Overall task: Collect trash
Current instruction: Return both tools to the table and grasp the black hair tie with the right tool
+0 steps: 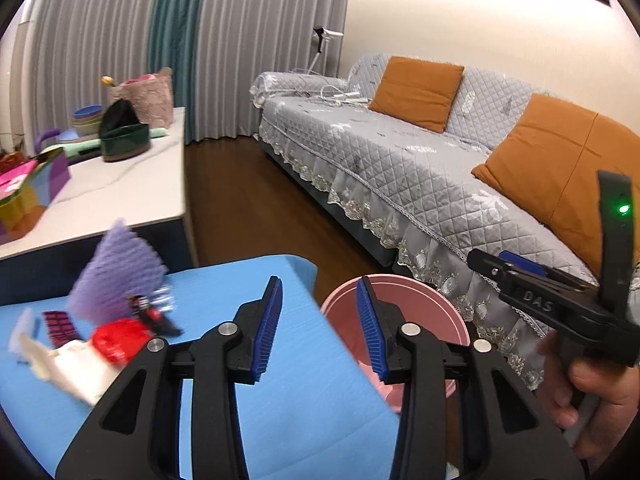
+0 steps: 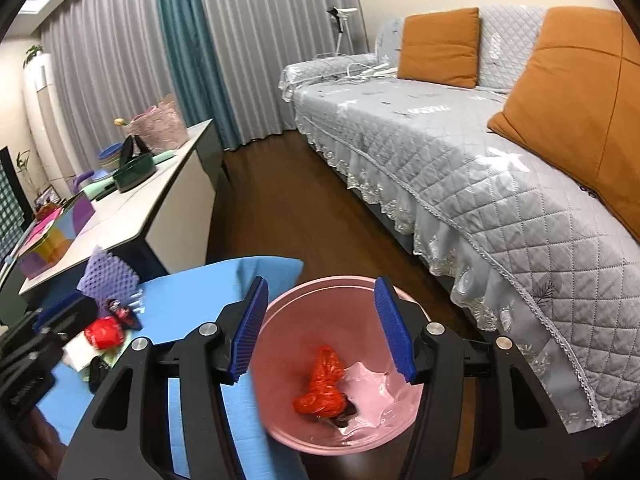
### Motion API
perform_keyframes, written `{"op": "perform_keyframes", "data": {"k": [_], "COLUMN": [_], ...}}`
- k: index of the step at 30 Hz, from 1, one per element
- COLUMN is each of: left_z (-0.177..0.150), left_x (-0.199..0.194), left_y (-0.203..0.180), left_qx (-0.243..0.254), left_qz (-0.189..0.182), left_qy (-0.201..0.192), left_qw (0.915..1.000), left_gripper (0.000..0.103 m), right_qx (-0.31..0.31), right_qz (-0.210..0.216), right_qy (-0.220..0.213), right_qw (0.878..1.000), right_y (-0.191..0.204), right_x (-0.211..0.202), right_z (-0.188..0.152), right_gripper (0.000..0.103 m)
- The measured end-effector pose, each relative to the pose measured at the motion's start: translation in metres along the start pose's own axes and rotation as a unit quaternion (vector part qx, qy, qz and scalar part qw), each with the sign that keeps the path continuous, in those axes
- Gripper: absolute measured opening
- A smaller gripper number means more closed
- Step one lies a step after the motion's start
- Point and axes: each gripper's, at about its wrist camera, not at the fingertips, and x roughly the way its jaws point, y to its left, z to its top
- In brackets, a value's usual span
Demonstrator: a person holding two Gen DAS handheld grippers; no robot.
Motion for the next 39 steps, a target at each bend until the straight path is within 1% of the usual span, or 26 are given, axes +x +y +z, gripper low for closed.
{"op": "perform_keyframes", "data": {"k": [2, 7, 10, 12, 14, 15, 16, 18, 19, 25, 28, 33, 36, 39], "left_z": [-0.002, -0.008, -0.016, -0.023, -0.029, -0.034, -0.038, -0.046, -0.05, -0.07, -0.074, -0.074, -0.072, -0.07], "left_x": [-0.016, -0.057, -0.076, -0.085, -0.09, -0.092, -0.093, -0.095, -0.096, -0.105, -0.108, -0.105, -0.104, -0.102], "left_y": [0.012, 0.052, 0.08, 0.103, 0.122, 0.133, 0.143, 0.162, 0.172, 0.224, 0.234, 0.239, 0.243, 0.246], "left_qx": [-0.005, -0.021, -0.035, -0.056, -0.063, -0.068, -0.074, -0.084, -0.089, -0.139, -0.153, -0.155, -0.161, -0.168], "left_qz": [0.005, 0.021, 0.049, 0.07, 0.096, 0.113, 0.121, 0.143, 0.15, 0.184, 0.189, 0.185, 0.183, 0.18], "left_qy": [-0.003, -0.008, -0.018, -0.025, -0.032, -0.035, -0.035, -0.033, -0.031, -0.021, -0.022, -0.028, -0.032, -0.035], "left_qw": [1.0, 0.9995, 0.998, 0.9957, 0.9929, 0.9906, 0.9892, 0.9857, 0.9841, 0.9727, 0.9698, 0.97, 0.9694, 0.9687], "left_gripper": [0.046, 0.046, 0.046, 0.046, 0.046, 0.046, 0.046, 0.046, 0.046, 0.046, 0.046, 0.046, 0.046, 0.046], "right_qx": [-0.003, -0.017, -0.023, -0.027, -0.042, -0.051, -0.055, -0.062, -0.065, -0.087, -0.098, -0.117, -0.126, -0.129], "right_qz": [0.008, 0.031, 0.045, 0.062, 0.076, 0.082, 0.088, 0.115, 0.123, 0.174, 0.198, 0.217, 0.224, 0.225], "right_qy": [0.001, -0.027, -0.048, -0.055, -0.057, -0.054, -0.049, -0.03, -0.023, 0.014, 0.039, 0.08, 0.101, 0.122], "right_qw": [1.0, 0.999, 0.998, 0.996, 0.995, 0.994, 0.993, 0.991, 0.99, 0.981, 0.975, 0.966, 0.961, 0.958], "right_y": [0.009, 0.035, 0.049, 0.059, 0.076, 0.084, 0.092, 0.109, 0.116, 0.164, 0.191, 0.226, 0.238, 0.247], "right_x": [-0.004, -0.02, -0.026, -0.027, -0.026, -0.024, -0.022, -0.015, -0.012, 0.008, 0.021, 0.043, 0.054, 0.067], "right_z": [-0.001, -0.006, -0.012, -0.015, -0.021, -0.023, -0.025, -0.03, -0.032, -0.048, -0.064, -0.09, -0.101, -0.111], "right_gripper": [0.056, 0.056, 0.055, 0.053, 0.051, 0.05, 0.049, 0.046, 0.044, 0.044, 0.044, 0.044, 0.045, 0.05]}}
